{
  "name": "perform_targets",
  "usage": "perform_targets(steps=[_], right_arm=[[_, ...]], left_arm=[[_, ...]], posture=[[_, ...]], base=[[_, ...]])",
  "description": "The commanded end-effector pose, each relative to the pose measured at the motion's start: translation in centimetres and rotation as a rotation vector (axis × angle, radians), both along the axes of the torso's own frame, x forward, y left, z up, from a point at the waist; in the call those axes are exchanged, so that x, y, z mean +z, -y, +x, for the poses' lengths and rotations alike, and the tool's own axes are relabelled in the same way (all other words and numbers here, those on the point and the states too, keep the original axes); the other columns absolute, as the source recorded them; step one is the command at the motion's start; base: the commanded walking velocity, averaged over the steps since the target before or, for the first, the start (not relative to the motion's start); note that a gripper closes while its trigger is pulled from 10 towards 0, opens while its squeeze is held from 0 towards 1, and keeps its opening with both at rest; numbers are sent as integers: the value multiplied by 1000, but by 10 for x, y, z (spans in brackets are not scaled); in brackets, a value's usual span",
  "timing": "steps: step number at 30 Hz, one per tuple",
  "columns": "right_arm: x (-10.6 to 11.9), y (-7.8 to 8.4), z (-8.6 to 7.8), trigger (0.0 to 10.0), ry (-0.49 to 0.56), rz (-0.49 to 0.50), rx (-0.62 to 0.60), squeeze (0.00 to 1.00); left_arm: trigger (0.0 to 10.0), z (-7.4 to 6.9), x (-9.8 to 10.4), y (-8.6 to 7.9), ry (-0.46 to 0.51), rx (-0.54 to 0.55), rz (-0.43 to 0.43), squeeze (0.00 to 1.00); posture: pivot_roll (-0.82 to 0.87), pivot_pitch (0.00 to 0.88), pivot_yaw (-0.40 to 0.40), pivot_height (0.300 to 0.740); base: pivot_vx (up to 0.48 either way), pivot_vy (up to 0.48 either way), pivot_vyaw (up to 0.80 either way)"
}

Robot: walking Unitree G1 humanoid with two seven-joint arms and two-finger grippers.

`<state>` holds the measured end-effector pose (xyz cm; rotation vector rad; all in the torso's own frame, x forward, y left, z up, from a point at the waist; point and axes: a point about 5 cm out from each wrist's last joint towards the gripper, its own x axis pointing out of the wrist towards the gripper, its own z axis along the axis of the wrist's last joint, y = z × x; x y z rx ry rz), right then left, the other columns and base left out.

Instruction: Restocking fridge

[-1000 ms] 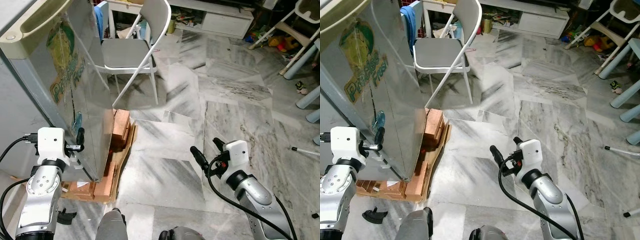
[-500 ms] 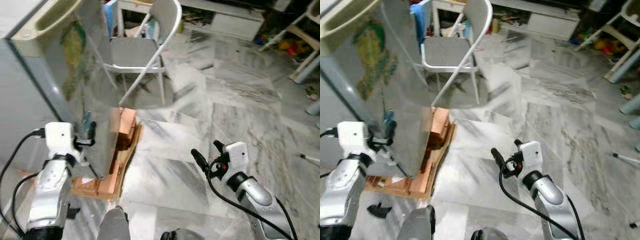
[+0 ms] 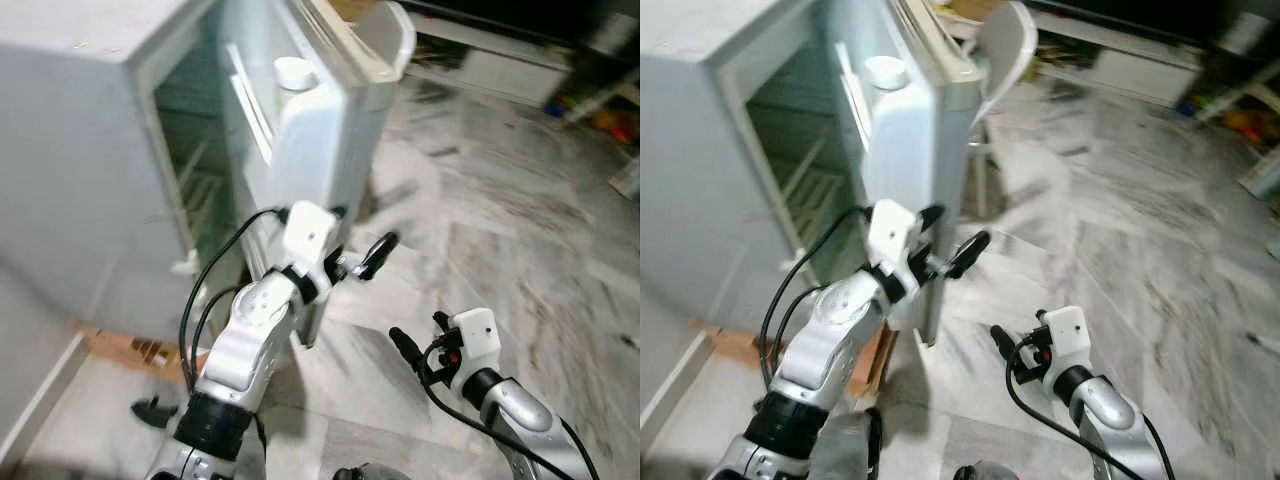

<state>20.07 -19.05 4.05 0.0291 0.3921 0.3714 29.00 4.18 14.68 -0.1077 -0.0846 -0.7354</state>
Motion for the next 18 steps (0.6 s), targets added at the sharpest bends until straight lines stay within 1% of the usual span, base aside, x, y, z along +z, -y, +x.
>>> perform_targets(steps=[1, 3, 4, 6, 7, 8, 9, 11, 12, 13, 14, 15, 16, 18], right_arm=[[3, 5, 0, 10000, 4, 1, -18, 0], [4, 4, -1, 10000, 9, 9, -13, 0], [6, 3, 0, 10000, 23, 21, -10, 0], [7, 2, 0, 10000, 32, 27, -12, 0], [11, 1, 3, 10000, 53, 30, -14, 0], [11, 1, 3, 10000, 53, 30, -14, 0], [13, 0, 5, 10000, 65, 28, -19, 0], [23, -3, 16, 10000, 121, 19, -40, 0], [23, -3, 16, 10000, 121, 19, -40, 0], [27, -5, 22, 10000, 134, 26, -50, 0], [27, -5, 22, 10000, 134, 26, -50, 0], [28, -7, 24, 10000, 140, 32, -57, 0], [29, -11, 25, 10000, 144, 34, -45, 0], [29, -15, 24, 10000, 149, 33, -18, 0]], left_arm=[[10000, 4, -14, -20, -51, 71, 32, 0], [10000, 5, -17, -32, -54, 109, 48, 0], [10000, 4, -20, -43, -55, 148, 71, 0], [10000, 4, -22, -48, -51, 167, 88, 0], [10000, 3, -25, -58, -66, 198, 80, 0], [10000, 3, -25, -58, -66, 198, 80, 0], [10000, 1, -26, -63, -67, 215, 85, 0], [10000, -10, -35, -87, -98, 300, 98, 0], [10000, -10, -35, -87, -98, 300, 98, 0], [10000, -19, -40, -100, -116, 344, 117, 0], [10000, -19, -40, -100, -116, 344, 117, 0], [10000, -23, -43, -106, -126, 369, 131, 0], [10000, -28, -46, -117, -130, 430, 161, 0], [10000, -30, -46, -124, -127, 470, 169, 0]], posture=[[42, 65, -80, 740], [45, 67, -80, 740], [52, 70, -80, 740], [53, 71, -80, 740], [57, 79, -82, 740], [57, 79, -82, 740], [59, 87, -81, 740], [67, 91, -78, 740], [67, 91, -78, 740], [77, 93, -77, 740], [77, 93, -77, 740], [87, 95, -78, 740], [99, 95, -81, 740], [107, 99, -84, 740]], base=[[0, 0, 0], [0, 0, 0], [0, 0, 0], [0, 0, 0], [0, 0, 0], [0, 0, 0], [0, 0, 0], [144, -323, 0], [289, -379, 0], [244, -409, 0], [244, -409, 0], [262, -401, 0], [307, -364, 0], [307, -366, 0]])
